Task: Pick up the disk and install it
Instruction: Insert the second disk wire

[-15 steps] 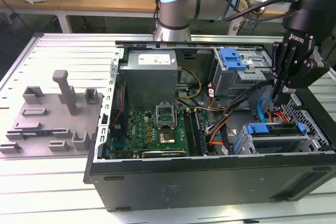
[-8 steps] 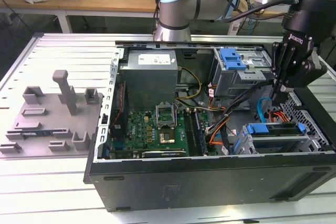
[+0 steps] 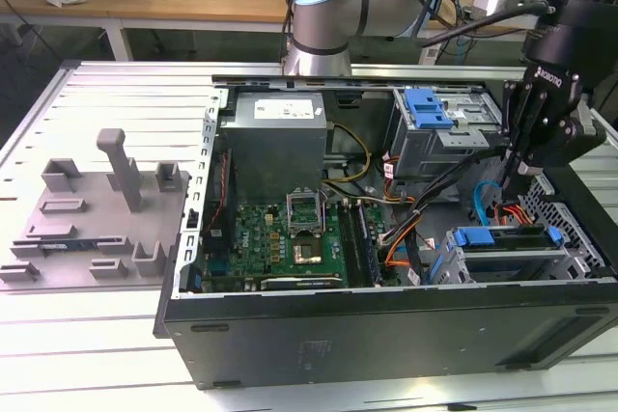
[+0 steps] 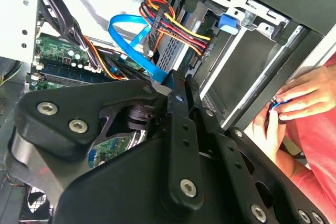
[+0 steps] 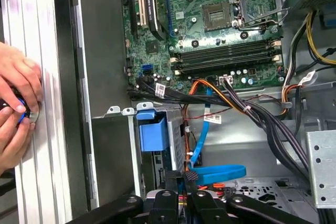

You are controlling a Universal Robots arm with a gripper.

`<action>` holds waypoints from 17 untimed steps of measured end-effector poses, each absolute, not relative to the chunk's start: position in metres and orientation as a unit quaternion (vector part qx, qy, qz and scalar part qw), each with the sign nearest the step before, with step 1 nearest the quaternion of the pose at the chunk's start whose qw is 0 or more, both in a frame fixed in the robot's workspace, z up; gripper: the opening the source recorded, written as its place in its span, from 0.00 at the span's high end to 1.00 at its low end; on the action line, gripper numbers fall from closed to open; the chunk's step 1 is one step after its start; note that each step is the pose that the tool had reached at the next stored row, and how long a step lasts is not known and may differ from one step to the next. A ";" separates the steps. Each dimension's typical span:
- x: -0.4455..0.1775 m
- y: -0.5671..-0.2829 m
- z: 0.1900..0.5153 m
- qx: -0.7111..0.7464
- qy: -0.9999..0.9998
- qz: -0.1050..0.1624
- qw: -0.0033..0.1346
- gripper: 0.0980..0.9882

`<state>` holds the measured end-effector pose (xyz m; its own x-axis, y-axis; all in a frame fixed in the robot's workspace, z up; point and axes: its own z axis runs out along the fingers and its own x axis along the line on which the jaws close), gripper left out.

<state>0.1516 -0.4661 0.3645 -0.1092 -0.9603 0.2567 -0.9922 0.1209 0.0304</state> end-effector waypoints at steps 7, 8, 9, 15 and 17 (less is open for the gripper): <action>0.151 -0.478 0.365 0.666 -0.737 0.067 0.095 0.93; 0.151 -0.479 0.365 0.668 -0.736 0.065 0.093 0.93; 0.151 -0.480 0.365 0.669 -0.735 0.064 0.091 0.93; 0.151 -0.491 0.364 0.678 -0.730 0.051 0.073 0.93; 0.151 -0.499 0.363 0.681 -0.728 0.040 0.062 0.93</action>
